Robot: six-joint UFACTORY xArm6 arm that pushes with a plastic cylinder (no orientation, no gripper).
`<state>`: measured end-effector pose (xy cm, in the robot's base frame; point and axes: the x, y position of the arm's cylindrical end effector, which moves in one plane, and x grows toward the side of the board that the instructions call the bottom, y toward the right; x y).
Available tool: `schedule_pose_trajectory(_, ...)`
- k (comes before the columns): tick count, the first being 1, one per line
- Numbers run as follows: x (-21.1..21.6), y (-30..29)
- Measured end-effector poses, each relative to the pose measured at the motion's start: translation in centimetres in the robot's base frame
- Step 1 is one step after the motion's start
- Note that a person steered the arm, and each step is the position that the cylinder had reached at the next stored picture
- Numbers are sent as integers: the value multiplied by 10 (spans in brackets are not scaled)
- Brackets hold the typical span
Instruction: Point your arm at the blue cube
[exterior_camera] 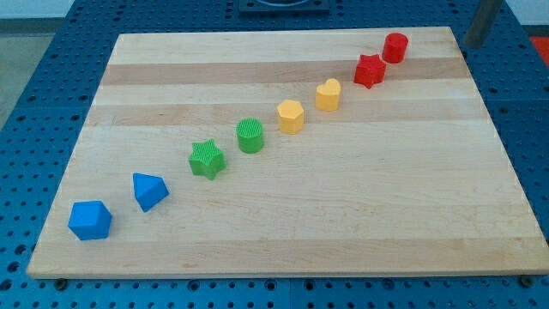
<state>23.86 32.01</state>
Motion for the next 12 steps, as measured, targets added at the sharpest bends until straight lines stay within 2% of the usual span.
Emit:
schedule_pose_trajectory(1, 0, 0)
schedule_pose_trajectory(2, 27, 2)
schedule_pose_trajectory(3, 94, -1)
schedule_pose_trajectory(5, 243, -61)
schedule_pose_trajectory(6, 322, -121)
schedule_pose_trajectory(7, 358, -186)
schedule_pose_trajectory(8, 379, -244)
schedule_pose_trajectory(10, 380, -393)
schedule_pose_trajectory(12, 380, -514)
